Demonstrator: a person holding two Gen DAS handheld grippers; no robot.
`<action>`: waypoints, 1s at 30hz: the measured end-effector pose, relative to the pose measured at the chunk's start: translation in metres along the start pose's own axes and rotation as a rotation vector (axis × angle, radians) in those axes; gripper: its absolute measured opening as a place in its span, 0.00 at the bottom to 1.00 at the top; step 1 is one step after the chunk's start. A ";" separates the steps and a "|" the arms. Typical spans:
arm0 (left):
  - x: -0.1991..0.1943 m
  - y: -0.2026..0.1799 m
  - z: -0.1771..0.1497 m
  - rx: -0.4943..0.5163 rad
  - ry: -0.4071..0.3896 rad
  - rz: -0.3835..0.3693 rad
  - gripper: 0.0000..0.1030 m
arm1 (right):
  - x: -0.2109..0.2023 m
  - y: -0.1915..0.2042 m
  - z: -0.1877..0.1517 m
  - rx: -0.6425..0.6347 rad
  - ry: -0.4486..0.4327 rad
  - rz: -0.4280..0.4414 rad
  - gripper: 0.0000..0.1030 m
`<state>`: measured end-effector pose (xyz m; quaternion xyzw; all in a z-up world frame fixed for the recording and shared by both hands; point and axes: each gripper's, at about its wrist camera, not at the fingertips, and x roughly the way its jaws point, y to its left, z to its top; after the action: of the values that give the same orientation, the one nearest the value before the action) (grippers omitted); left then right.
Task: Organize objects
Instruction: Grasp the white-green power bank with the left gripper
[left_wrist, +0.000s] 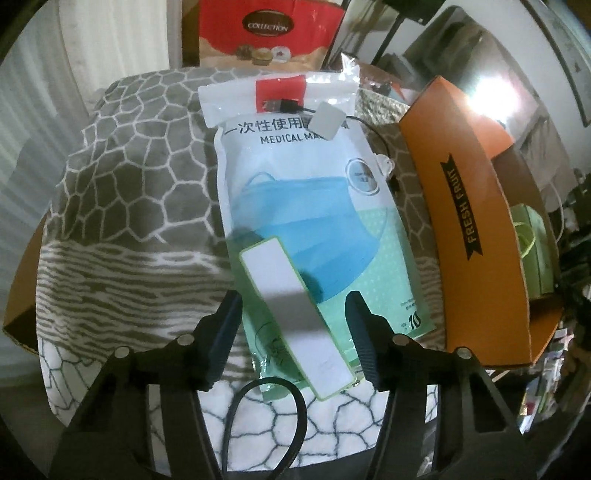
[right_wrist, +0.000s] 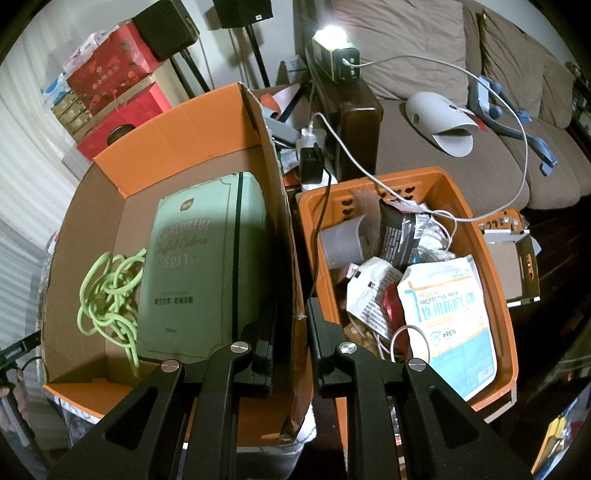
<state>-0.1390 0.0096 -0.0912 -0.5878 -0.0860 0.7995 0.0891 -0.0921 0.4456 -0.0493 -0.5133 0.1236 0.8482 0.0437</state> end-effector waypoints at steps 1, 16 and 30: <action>0.001 -0.001 0.001 0.000 0.000 0.001 0.49 | 0.001 0.000 0.000 0.001 0.000 -0.001 0.15; 0.010 -0.009 0.013 0.030 -0.011 0.049 0.27 | 0.002 0.000 0.000 0.000 0.001 -0.004 0.15; -0.002 -0.018 0.019 -0.002 -0.061 -0.051 0.22 | 0.002 -0.001 -0.001 -0.001 0.001 -0.005 0.15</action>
<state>-0.1557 0.0262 -0.0789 -0.5607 -0.1044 0.8145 0.1062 -0.0921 0.4457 -0.0519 -0.5140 0.1219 0.8479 0.0455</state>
